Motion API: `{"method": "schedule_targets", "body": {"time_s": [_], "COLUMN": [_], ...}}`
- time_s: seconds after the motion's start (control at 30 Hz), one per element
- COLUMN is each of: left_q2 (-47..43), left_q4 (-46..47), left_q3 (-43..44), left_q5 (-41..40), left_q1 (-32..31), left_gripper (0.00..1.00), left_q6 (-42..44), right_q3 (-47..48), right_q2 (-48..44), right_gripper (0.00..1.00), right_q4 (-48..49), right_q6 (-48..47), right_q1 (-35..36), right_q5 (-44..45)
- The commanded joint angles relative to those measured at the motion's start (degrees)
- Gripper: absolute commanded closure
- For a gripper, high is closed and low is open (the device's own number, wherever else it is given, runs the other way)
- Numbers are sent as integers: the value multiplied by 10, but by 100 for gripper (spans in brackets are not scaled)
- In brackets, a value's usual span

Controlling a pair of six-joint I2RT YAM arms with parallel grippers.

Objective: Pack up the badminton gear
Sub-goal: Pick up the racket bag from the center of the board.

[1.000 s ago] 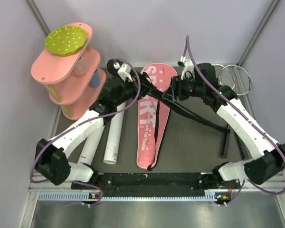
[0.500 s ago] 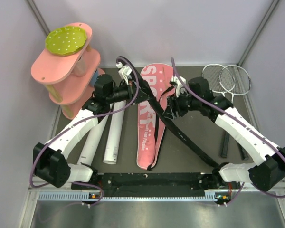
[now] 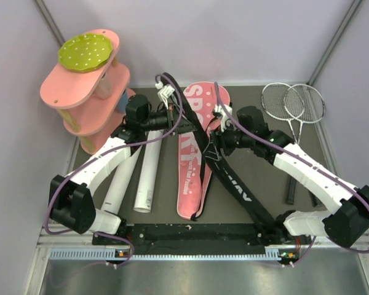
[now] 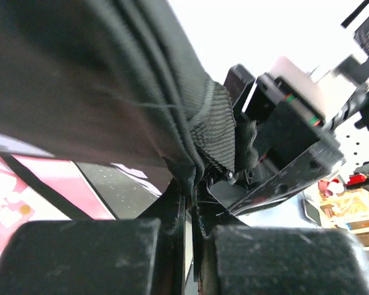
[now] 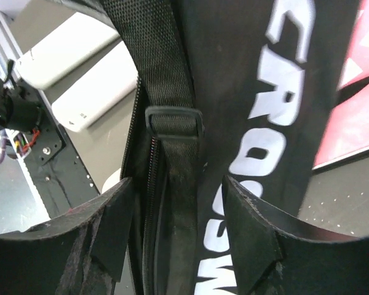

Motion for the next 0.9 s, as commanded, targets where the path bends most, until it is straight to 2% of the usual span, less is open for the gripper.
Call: {"method": "schedule_targets", "body": {"time_s": [0.0, 0.03, 0.13, 0.17, 0.27, 0.37, 0.4, 0.47, 0.53, 0.63, 0.73, 0.87], "left_q2": [0, -1, -1, 1, 2, -12, -15, -27, -41, -63, -74, -50], "left_q4": [71, 74, 78, 71, 36, 25, 25, 25, 27, 26, 42, 79], "left_q3": [24, 24, 27, 29, 38, 25, 10, -15, -33, -70, -101, -94], "left_q5": [23, 26, 32, 31, 19, -6, -13, -18, -14, -17, -46, -94], "left_q1": [2, 2, 2, 2, 0, 0, -1, -2, -4, -14, -37, -88], "left_gripper": [100, 100, 100, 100, 100, 76, 60, 52, 46, 44, 42, 39], "left_q6": [-38, -41, -45, -40, -24, -16, -13, -9, -7, -3, -14, -38], "right_q3": [-31, -33, -32, -32, -27, -17, -7, 4, 19, 32, 37, 47], "right_q2": [-10, -8, -7, -8, -18, -27, -29, -29, -26, -15, -9, -8], "right_gripper": [44, 46, 62, 76, 99, 100, 100, 100, 100, 100, 100, 100], "right_q4": [54, 58, 67, 68, 69, 69, 69, 68, 66, 67, 88, 95], "right_q6": [16, 17, 19, 19, 32, 58, 64, 97, 125, 185, 214, 234], "right_q1": [42, 47, 57, 57, 56, 56, 56, 54, 44, 11, -4, -4], "right_q5": [65, 77, 94, 102, 140, 184, 191, 208, 195, 156, 90, 70]}}
